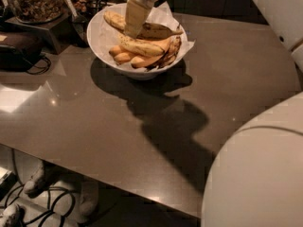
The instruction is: Pick banana from white bowl
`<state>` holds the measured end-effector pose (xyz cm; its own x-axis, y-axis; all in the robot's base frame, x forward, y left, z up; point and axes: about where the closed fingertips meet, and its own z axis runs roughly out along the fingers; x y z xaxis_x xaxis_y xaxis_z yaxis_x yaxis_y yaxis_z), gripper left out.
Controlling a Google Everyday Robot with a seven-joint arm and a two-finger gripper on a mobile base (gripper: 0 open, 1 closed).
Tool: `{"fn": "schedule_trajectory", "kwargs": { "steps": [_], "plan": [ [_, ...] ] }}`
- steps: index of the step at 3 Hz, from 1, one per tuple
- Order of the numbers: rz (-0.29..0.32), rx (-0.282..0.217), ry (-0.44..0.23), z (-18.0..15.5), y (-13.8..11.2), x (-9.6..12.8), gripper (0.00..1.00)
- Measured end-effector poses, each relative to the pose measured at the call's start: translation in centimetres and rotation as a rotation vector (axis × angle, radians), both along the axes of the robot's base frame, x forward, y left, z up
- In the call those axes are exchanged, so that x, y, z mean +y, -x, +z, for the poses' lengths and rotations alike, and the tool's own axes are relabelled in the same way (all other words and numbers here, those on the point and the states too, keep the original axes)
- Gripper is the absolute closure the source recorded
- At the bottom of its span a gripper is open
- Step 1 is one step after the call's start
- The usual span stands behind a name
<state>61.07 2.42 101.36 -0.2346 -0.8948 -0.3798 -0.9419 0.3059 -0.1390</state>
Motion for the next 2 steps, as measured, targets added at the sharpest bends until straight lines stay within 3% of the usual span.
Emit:
{"fn": "schedule_trajectory", "kwargs": {
  "steps": [1,2],
  "plan": [
    [0.039,0.023,0.001,-0.1,0.7,1.0,1.00],
    [0.116,0.058,0.004,0.1,3.5,2.8,1.00]
  ]
}}
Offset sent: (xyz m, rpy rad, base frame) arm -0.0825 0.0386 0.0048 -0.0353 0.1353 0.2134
